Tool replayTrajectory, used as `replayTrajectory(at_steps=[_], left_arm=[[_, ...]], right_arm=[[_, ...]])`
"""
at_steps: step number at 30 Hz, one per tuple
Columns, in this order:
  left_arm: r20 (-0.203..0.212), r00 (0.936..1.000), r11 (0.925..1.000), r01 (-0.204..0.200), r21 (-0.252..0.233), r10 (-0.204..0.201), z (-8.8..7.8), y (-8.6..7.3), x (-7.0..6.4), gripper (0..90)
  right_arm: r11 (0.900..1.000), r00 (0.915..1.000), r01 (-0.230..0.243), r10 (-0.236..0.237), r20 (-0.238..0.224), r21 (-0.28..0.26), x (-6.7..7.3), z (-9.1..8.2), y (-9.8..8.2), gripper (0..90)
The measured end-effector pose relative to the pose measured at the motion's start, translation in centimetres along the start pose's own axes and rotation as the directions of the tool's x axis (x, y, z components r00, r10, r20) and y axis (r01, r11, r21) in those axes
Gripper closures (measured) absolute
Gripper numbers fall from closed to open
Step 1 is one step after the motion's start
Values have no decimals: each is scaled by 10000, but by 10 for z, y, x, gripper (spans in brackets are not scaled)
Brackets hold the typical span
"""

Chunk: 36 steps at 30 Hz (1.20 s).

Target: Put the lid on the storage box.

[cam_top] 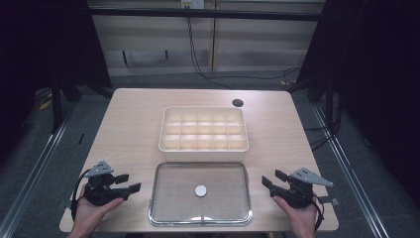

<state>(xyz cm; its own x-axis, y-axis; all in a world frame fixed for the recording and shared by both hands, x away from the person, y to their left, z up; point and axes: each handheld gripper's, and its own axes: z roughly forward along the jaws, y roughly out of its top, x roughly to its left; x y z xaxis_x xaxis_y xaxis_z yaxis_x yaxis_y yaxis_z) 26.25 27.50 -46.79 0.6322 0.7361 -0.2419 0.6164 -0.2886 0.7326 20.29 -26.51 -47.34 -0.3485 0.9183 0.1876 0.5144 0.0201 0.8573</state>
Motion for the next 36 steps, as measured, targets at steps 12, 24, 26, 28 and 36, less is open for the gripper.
replayTrajectory(at_steps=[12, 24, 26, 28, 36], left_arm=[[125, 9999, 10000, 22, -96, -20, -2, 4, -7, 376], [588, 9968, 9984, -553, 127, 545, 5, 34, -14, 414], [505, 9972, 9984, -555, 63, 551, 6, 40, -13, 425], [500, 9981, 9994, -352, -66, 355, 10, 43, -10, 437], [519, 9982, 9978, -331, 568, 301, 29, 28, -6, 450]], right_arm=[[9934, 9953, -424, 513, -818, 1061, 10, -6, 12, 414], [9905, 9865, -243, 457, -1573, 1350, 24, 10, 54, 358], [9898, 9859, -112, 348, -1640, 1423, 26, 15, 60, 354], [9895, 9859, -42, 283, -1651, 1447, 28, 21, 63, 358], [9818, 9816, -184, 537, -1833, 1892, 25, 47, 47, 402]])
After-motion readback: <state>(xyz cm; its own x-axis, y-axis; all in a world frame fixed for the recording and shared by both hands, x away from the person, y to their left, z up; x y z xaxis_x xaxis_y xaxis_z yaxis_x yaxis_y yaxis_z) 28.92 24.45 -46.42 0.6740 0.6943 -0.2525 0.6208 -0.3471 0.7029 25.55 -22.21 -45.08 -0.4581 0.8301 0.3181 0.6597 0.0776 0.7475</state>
